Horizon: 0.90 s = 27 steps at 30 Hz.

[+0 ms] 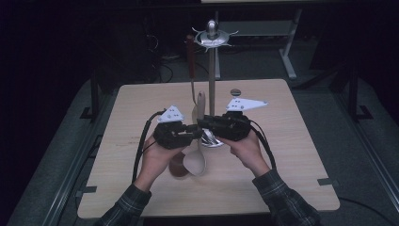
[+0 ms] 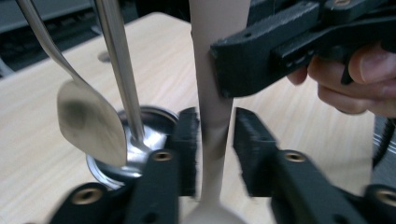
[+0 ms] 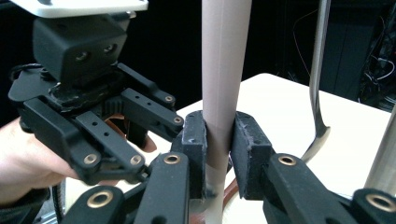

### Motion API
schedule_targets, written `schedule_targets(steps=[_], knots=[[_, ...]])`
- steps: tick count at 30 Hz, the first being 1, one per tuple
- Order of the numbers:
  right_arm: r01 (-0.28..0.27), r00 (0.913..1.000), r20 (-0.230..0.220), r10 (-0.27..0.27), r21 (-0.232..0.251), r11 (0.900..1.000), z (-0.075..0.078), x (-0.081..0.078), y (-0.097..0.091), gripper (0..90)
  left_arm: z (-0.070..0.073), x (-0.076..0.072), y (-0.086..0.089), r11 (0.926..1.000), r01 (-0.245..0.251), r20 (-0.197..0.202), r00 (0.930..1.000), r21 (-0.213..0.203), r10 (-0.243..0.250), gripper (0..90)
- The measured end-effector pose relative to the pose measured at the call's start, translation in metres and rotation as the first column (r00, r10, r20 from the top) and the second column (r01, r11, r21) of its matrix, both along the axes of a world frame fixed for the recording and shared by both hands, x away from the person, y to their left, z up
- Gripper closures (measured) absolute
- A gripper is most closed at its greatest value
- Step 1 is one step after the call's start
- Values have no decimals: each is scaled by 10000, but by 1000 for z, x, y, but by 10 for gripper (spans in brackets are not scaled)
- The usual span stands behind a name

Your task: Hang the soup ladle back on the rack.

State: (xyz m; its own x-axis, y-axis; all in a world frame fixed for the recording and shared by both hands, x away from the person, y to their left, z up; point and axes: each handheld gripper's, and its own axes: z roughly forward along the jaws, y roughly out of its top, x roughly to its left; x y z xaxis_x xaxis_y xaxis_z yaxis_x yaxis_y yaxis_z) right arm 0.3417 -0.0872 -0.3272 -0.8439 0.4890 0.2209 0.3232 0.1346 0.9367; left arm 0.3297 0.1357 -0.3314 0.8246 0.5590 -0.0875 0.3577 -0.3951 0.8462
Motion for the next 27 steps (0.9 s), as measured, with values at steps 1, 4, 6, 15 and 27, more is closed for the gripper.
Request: schedule_targets(steps=[1, 4, 6, 15, 27], knots=[[-23, 10000, 43, 24, -57, 10000, 0, 0, 0, 759, 0, 0, 1, 9999, -7, 48, 10000, 132, 6, 606], [-167, 9997, 146, 171, -262, 9995, -1, 2, 1, 759, -1, 1, 6, 9996, 98, -12, 10000, 274, -97, 531], [-241, 9995, 171, 248, -396, 9989, -1, 4, 2, 760, -2, -1, 10, 9992, 131, 4, 9999, 375, -131, 491], [-769, 9935, 754, 847, -1012, 9919, 16, 9, 3, 760, -3, -6, 34, 9986, 337, -269, 9991, 410, -326, 406], [-1047, 9838, 1388, 1136, -703, 9920, 56, 24, -4, 759, -18, -12, 54, 9983, 404, -265, 9989, 424, -393, 308]])
